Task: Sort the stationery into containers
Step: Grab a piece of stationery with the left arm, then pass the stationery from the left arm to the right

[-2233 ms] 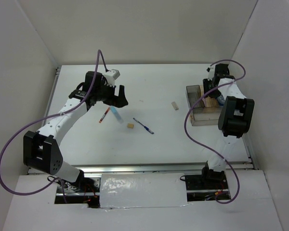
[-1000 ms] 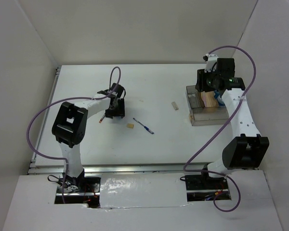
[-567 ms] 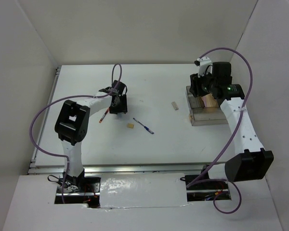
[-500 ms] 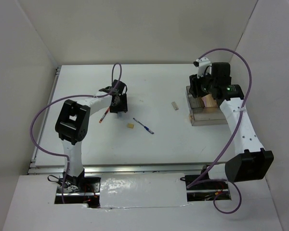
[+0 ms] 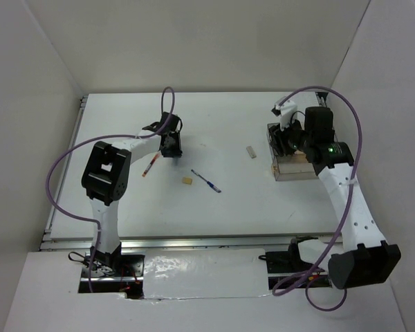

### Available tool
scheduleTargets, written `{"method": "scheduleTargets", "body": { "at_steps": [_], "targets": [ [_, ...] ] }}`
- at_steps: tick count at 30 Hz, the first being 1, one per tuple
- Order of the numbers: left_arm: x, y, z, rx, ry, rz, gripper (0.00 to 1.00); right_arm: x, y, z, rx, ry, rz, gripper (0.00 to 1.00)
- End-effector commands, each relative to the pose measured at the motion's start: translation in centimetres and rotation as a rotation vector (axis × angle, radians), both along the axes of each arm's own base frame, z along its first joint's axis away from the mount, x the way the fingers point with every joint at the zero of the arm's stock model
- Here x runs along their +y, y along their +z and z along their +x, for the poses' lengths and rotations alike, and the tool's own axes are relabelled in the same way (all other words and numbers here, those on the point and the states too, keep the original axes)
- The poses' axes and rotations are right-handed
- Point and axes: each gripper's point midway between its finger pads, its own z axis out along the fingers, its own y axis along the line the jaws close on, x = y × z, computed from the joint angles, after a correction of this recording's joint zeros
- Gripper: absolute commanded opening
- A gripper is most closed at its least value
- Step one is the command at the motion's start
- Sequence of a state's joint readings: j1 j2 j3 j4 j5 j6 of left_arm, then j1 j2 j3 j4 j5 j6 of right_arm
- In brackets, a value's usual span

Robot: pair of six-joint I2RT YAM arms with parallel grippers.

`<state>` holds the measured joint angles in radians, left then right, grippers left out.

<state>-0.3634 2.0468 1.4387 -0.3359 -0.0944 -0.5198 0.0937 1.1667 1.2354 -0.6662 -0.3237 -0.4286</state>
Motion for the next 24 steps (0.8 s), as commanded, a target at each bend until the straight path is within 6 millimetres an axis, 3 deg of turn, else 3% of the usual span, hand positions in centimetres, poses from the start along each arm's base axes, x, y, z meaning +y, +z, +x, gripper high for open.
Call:
{"method": "scheduleTargets", "body": {
  "at_steps": [1,4,5,7,8,9,11,14,17,18,19,21,24],
  "targets": [
    [-0.8,-1.1,-1.0,0.056,-0.045,-0.022,0.16,2.2,2.4,-1.5,-0.166,0.177,-0.056,0.50],
    [-1.9,1.5,-1.2,0.012,-0.079,-0.093,0.05,3.5,1.5,-3.2,-0.188,0.299,-0.140,0.52],
    [-2.7,3.5,-1.3,-0.009,-0.103,-0.154,0.03,4.7,1.1,-3.9,-0.194,0.357,-0.157,0.52],
    [-3.8,5.9,-1.6,-0.024,-0.130,-0.231,0.00,5.8,1.4,-4.5,-0.251,0.430,-0.206,0.52],
    [-4.3,7.0,-1.9,-0.027,-0.145,-0.267,0.00,7.4,1.1,-5.3,-0.270,0.492,-0.216,0.52],
    [-5.4,9.1,-2.5,-0.036,-0.185,-0.336,0.00,8.1,1.4,-5.6,-0.308,0.534,-0.244,0.51],
    [-6.6,11.5,-3.5,-0.037,-0.216,-0.420,0.00,9.9,1.2,-6.1,-0.357,0.612,-0.276,0.50],
    [-9.6,14.2,-6.7,0.045,-0.339,-0.610,0.00,14.5,0.6,-8.4,-0.469,0.831,-0.348,0.49],
    [-11.4,15.5,-8.7,0.083,-0.414,-0.704,0.00,16.8,-0.5,-9.5,-0.564,0.957,-0.420,0.48],
    [-11.8,15.6,-9.8,0.119,-0.434,-0.738,0.00,18.2,-0.3,-10.3,-0.619,1.006,-0.425,0.48],
    [-12.3,15.8,-10.4,0.130,-0.454,-0.754,0.00,18.6,-1.4,-10.9,-0.629,1.045,-0.446,0.48],
    [-12.7,15.9,-11.5,0.162,-0.488,-0.773,0.00,20.2,-1.5,-11.8,-0.725,1.117,-0.476,0.47],
    [-13.4,15.7,-13.0,0.215,-0.531,-0.793,0.00,21.6,-3.1,-13.0,-0.774,1.199,-0.507,0.46]
  ]
}}
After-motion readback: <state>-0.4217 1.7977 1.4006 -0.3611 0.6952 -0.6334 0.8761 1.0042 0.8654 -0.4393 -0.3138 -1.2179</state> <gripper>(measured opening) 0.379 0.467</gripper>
